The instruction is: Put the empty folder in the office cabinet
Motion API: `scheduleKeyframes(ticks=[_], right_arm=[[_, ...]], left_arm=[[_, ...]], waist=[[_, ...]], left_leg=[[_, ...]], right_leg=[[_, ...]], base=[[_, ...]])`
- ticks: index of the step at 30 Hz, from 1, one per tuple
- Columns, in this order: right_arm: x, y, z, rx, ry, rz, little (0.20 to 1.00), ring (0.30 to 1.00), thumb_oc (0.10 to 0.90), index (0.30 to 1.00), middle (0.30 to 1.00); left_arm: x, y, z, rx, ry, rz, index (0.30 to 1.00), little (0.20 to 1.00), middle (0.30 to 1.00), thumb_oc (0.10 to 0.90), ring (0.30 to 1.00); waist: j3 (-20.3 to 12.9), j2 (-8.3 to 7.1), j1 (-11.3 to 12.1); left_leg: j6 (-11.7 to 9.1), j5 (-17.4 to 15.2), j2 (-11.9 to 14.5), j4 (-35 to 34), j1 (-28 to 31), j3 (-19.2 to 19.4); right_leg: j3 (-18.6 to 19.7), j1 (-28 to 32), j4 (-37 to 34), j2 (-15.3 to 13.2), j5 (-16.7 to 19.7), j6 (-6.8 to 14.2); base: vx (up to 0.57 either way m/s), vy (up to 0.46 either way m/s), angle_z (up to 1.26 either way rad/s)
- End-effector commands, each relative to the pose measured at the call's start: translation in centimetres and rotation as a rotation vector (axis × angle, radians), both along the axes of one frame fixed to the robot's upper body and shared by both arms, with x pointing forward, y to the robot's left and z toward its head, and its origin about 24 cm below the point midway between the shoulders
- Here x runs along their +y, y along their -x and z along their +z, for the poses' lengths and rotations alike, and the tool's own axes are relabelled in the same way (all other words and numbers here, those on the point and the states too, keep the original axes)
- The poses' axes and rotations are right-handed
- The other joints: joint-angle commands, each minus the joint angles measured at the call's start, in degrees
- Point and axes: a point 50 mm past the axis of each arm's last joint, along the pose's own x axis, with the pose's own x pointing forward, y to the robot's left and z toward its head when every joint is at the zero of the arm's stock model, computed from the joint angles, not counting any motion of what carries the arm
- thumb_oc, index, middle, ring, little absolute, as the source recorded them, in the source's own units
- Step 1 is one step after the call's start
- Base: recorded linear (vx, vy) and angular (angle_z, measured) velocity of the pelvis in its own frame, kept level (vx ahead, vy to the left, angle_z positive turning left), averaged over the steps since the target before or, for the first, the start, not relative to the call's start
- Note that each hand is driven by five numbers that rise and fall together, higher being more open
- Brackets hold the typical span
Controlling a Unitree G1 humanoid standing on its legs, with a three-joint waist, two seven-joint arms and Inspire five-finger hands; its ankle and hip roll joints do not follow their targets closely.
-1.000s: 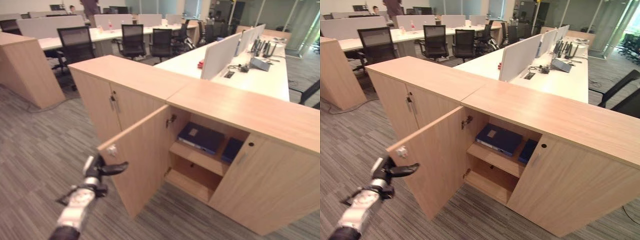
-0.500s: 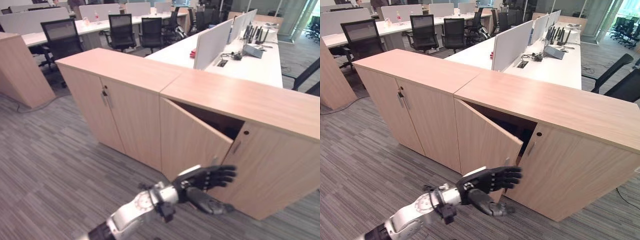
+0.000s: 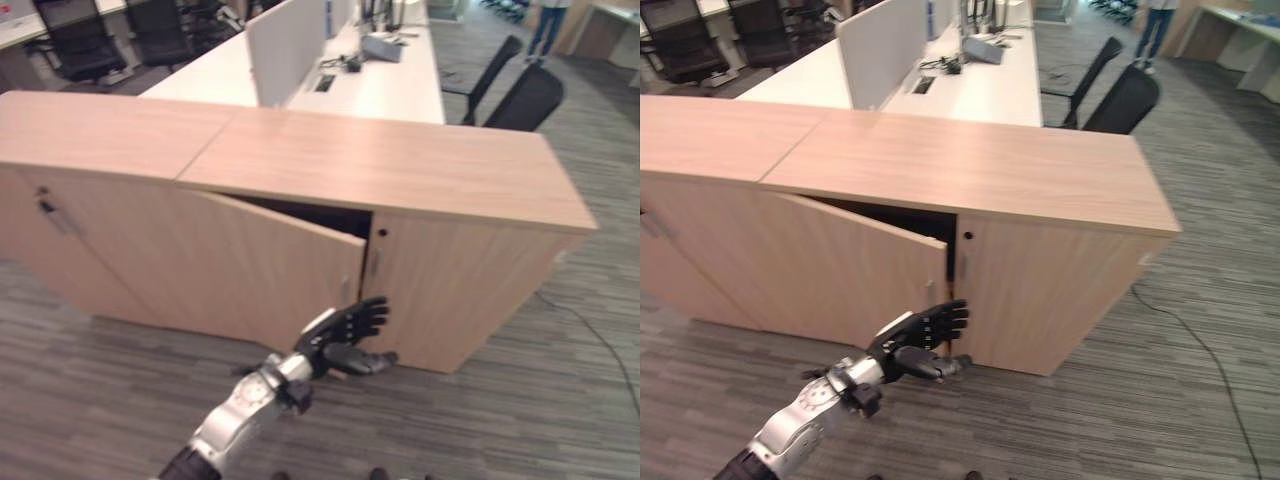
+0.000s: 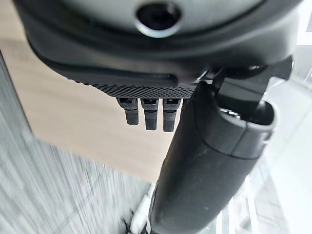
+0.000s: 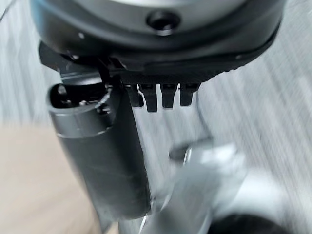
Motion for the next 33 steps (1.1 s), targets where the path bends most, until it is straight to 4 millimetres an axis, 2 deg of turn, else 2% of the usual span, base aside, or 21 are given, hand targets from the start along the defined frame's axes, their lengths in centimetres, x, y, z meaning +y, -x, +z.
scheduleKeyframes(ticks=[1,2,4,5,8,11,13,17,21,23,24,27,29,31,32,33], right_arm=[[-1.9,0.6,0.5,0.035,0.06,0.039,0.9,0.9,0.8,0.9,0.9],[-1.9,0.6,0.5,0.035,0.06,0.039,0.9,0.9,0.8,0.9,0.9],[-2.1,0.2,0.6,0.021,0.066,0.035,0.9,0.9,0.8,0.9,0.9],[-1.5,-0.8,0.5,-0.022,0.045,0.011,0.9,0.9,0.8,0.9,0.9],[-1.1,-1.2,0.4,-0.036,0.038,0.025,0.9,0.9,0.8,0.9,0.9],[-0.4,-1.9,0.2,-0.047,0.023,0.078,0.9,0.9,0.8,0.9,0.9],[-0.3,-1.7,0.2,-0.036,0.016,0.089,0.9,0.9,0.8,0.9,0.9],[0.0,-0.3,0.0,0.011,-0.002,0.098,0.9,0.9,0.8,0.9,0.9],[0.6,0.4,-0.2,0.029,-0.012,0.093,0.9,0.9,0.8,0.9,0.9],[0.5,-0.4,-0.1,0.007,-0.006,0.083,0.9,0.9,0.8,0.9,0.9],[0.2,-1.1,0.0,-0.004,0.007,0.098,0.9,0.9,0.8,0.9,0.9],[0.5,-1.3,-0.1,-0.008,0.005,0.108,0.9,0.9,0.8,0.9,0.9],[0.9,-1.7,-0.1,-0.018,-0.002,0.122,0.9,0.9,0.8,0.9,0.9],[1.0,-1.9,-0.2,-0.016,-0.005,0.139,0.9,0.9,0.8,0.9,0.9],[1.0,-1.9,-0.2,-0.017,-0.005,0.139,0.9,0.9,0.8,0.9,0.9],[1.2,-2.1,-0.2,-0.014,-0.003,0.17,0.9,0.9,0.8,0.9,0.9]], left_arm=[[-3.0,-1.4,6.1,-0.324,0.155,-0.089,0.9,0.9,0.9,0.8,0.9],[-3.0,-1.4,6.1,-0.324,0.154,-0.089,0.9,0.9,0.9,0.8,0.9],[-2.3,-1.2,5.5,-0.312,0.124,-0.061,0.9,0.9,0.9,0.8,0.9],[-1.1,-0.6,4.0,-0.273,0.071,-0.021,0.9,0.9,0.9,0.8,0.9],[-0.6,-0.4,3.6,-0.259,0.055,-0.003,0.9,0.9,0.9,0.8,0.9],[0.3,-0.1,3.0,-0.242,0.02,0.025,0.9,0.9,0.9,0.8,0.9],[0.6,0.1,2.7,-0.232,0.005,0.036,0.9,0.9,0.9,0.8,0.9],[1.5,0.1,2.5,-0.241,-0.031,0.069,0.9,0.9,0.9,0.8,0.9],[1.9,0.3,1.9,-0.265,-0.074,0.13,0.9,0.9,0.9,0.8,0.9],[1.5,0.9,-0.3,-0.165,-0.073,0.129,0.9,0.9,0.9,0.8,0.9],[1.9,1.3,-1.7,-0.047,0.018,0.2,0.9,0.9,0.9,0.8,0.9],[2.3,1.6,-2.7,0.008,0.034,0.242,0.9,0.9,0.9,0.8,0.9],[3.1,1.9,-3.8,0.036,-0.032,0.269,0.9,0.9,0.9,0.8,0.9],[4.2,2.6,-6.2,0.132,-0.096,0.344,0.9,0.9,0.9,0.8,0.9],[4.2,2.6,-6.2,0.132,-0.096,0.344,0.9,0.9,0.9,0.8,0.9],[5.2,3.7,-9.4,0.267,-0.209,0.392,0.9,0.9,0.9,0.8,0.9]], waist=[[0.4,1.44,0.0],[0.2,1.34,-0.1],[0.4,1.51,0.5],[-0.6,2.18,0.9],[-1.3,2.32,0.8],[-2.8,3.31,0.5],[-3.6,3.61,0.5],[-4.9,3.79,0.1],[-5.0,3.22,0.5],[-5.2,3.07,0.6],[-5.4,3.17,0.5],[-5.6,3.25,0.5],[-5.9,3.2,0.6],[-6.1,3.11,0.6],[-6.1,3.11,0.6],[-6.4,2.97,0.4]], left_leg=[[3.8,-7.0,-7.4,-0.9,-0.2,-3.1],[3.8,-6.7,-7.5,-1.1,-0.3,-3.1],[4.1,-6.5,-10.9,-3.1,-1.2,-6.1],[4.7,-6.7,-12.7,-6.8,1.6,-8.9],[4.9,-6.3,-12.8,-9.6,3.8,-8.8],[5.7,-4.5,-12.6,-17.7,7.9,-8.5],[5.7,-3.5,-12.6,-20.7,9.5,-8.3],[5.8,-4.2,-12.8,-20.8,10.1,-7.8],[6.0,-4.6,-13.0,-20.8,10.5,-8.0],[6.0,-4.8,-13.0,-20.8,10.5,-7.9],[6.1,-4.9,-13.0,-20.8,10.6,-7.8],[6.2,-5.0,-13.0,-20.8,10.6,-7.8],[6.2,-5.1,-13.1,-20.8,10.7,-7.7],[6.2,-5.2,-13.0,-20.8,10.8,-7.6],[6.2,-5.2,-13.0,-20.8,10.8,-7.6],[6.2,-5.2,-12.9,-20.8,10.8,-7.5]], right_leg=[[1.1,2.4,-4.4,-0.7,-2.4,5.1],[1.0,2.3,-4.4,-0.9,-2.3,5.1],[2.1,2.0,-4.0,-0.3,-2.0,5.3],[4.1,2.2,-4.2,0.8,-1.6,5.4],[4.1,2.8,-4.7,0.6,-1.3,5.6],[4.8,2.6,-5.4,0.6,-0.9,6.4],[4.8,2.8,-6.0,0.7,-0.8,6.6],[4.5,3.6,-6.3,0.2,-1.3,7.2],[4.6,4.0,-6.3,0.0,-1.3,7.4],[4.7,3.9,-6.3,-0.2,-1.4,7.6],[4.7,3.8,-6.3,-0.2,-1.4,7.6],[5.0,3.8,-6.3,-0.2,-1.4,7.7],[5.1,3.7,-6.3,-0.2,-1.4,7.7],[5.2,3.8,-6.3,-0.2,-1.4,7.7],[5.2,3.8,-6.3,-0.2,-1.4,7.7],[5.4,3.7,-6.3,-0.2,-1.5,7.6]], base=[[0.03,0.018,-0.11],[0.03,0.017,-0.11],[0.07,0.037,-0.29],[0.13,0.088,-0.36],[0.07,0.067,-0.58],[0.07,0.11,-0.09],[0.04,0.073,-0.15],[0.06,0.074,-0.03],[0.01,0.011,0.0],[0.0,0.0,0.0],[0.0,0.0,0.0],[0.01,0.022,-0.07],[0.01,0.021,-0.07],[0.0,0.0,0.0],[0.0,0.0,0.0],[0.0,0.0,0.0]])
